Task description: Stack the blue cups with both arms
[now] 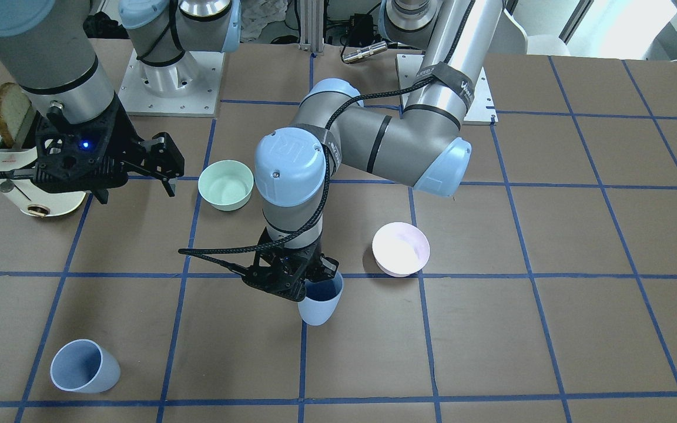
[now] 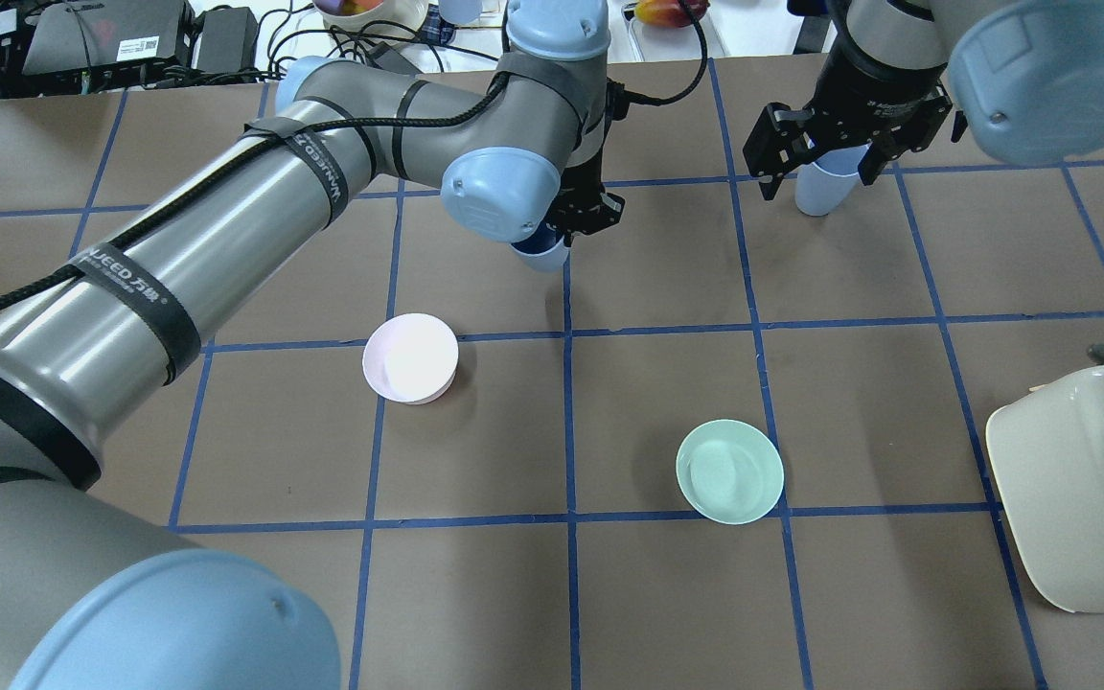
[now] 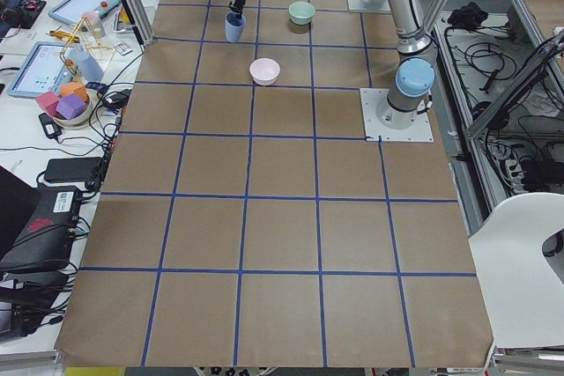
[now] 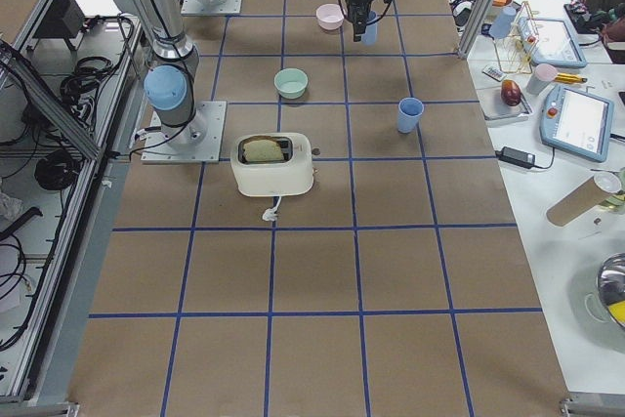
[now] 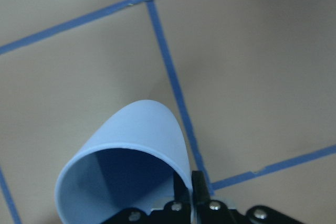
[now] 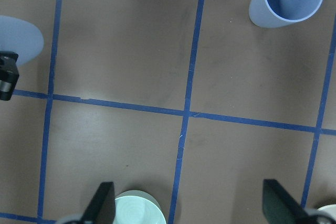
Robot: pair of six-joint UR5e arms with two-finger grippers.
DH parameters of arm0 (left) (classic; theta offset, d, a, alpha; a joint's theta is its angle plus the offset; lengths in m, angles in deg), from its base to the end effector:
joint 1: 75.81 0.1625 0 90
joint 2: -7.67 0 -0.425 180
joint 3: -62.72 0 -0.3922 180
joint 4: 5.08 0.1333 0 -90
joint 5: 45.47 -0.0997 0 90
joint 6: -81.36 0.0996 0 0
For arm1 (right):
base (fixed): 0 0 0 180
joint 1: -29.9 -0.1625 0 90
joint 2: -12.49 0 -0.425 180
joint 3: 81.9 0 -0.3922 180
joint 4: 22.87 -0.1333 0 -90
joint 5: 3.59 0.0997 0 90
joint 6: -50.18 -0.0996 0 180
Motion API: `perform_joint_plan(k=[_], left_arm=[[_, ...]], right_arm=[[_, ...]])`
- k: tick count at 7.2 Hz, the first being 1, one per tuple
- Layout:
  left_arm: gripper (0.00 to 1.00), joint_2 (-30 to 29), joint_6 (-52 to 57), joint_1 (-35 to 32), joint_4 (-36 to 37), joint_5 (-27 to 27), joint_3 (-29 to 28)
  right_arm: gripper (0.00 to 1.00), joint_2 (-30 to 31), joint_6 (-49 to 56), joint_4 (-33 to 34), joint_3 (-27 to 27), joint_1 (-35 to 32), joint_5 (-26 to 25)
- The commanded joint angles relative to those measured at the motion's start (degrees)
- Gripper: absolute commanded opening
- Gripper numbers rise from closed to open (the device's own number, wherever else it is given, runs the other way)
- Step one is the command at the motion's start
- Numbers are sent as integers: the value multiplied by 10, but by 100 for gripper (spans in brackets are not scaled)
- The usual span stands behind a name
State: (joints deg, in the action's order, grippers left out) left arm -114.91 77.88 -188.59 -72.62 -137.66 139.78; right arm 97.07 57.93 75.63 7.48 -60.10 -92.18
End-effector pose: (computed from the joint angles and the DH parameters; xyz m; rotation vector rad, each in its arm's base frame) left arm -0.3915 -0.5978 0.2943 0.5206 3.0705 -0.0882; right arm 0.1358 -0.5369 0.4599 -0.2121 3.1125 -0.1031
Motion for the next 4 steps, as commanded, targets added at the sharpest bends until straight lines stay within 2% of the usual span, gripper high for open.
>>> perform_joint_plan(k=[1, 4], left_arm=[[0, -20, -2, -5, 24, 3, -5], [0, -44, -4, -5, 28, -1, -18]], right_arm=[[100, 1, 0, 0, 4, 0, 0], [100, 1, 0, 0, 4, 0, 0]])
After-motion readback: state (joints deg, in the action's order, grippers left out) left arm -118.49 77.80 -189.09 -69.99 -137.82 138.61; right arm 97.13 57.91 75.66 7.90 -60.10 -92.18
